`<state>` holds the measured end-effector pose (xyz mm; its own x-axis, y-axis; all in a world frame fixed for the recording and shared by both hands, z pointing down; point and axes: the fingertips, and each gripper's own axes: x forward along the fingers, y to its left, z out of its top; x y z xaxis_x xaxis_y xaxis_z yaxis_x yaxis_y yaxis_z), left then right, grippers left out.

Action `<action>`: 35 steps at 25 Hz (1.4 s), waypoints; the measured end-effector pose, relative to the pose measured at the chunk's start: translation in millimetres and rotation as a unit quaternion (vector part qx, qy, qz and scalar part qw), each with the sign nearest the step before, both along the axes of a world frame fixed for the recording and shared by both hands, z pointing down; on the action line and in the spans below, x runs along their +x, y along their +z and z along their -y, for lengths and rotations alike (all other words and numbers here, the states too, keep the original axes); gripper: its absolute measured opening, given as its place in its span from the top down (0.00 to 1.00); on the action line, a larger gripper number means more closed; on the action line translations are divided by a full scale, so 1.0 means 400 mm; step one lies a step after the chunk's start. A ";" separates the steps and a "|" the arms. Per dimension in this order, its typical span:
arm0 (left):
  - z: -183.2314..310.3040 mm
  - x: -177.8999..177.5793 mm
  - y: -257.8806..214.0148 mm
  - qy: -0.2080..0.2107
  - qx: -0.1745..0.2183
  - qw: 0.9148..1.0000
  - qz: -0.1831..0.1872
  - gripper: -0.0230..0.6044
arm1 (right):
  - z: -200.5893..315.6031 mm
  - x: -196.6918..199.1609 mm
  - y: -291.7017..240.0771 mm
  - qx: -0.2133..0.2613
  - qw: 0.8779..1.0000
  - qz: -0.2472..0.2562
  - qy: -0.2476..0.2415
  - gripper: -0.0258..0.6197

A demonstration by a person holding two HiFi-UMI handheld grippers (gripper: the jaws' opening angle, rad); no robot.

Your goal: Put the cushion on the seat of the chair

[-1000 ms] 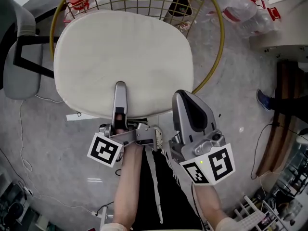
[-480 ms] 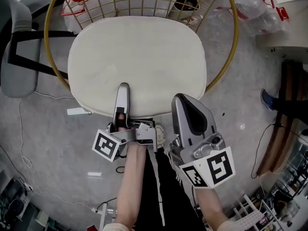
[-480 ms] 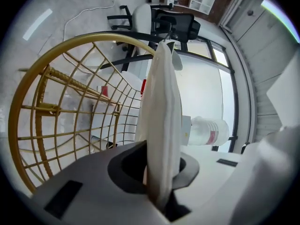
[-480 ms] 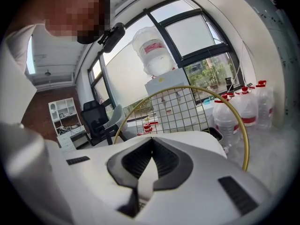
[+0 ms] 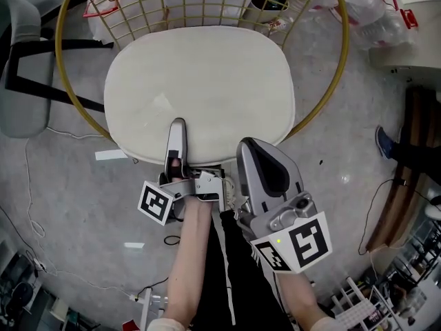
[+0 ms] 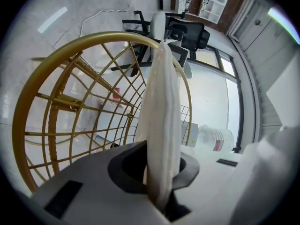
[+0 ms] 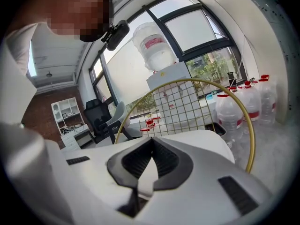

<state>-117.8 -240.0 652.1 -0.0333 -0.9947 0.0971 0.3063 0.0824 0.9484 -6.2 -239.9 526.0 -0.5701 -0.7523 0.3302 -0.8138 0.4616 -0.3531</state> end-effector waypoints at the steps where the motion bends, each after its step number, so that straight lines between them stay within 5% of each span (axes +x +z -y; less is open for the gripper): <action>1: 0.000 0.003 0.004 0.001 -0.002 1.000 0.002 0.88 | -0.001 0.001 0.003 -0.002 1.000 0.001 0.001 0.94; 35: -0.034 0.039 0.166 0.010 -0.079 0.997 0.015 0.85 | -0.041 0.112 0.066 -0.018 1.000 -0.012 0.019 0.94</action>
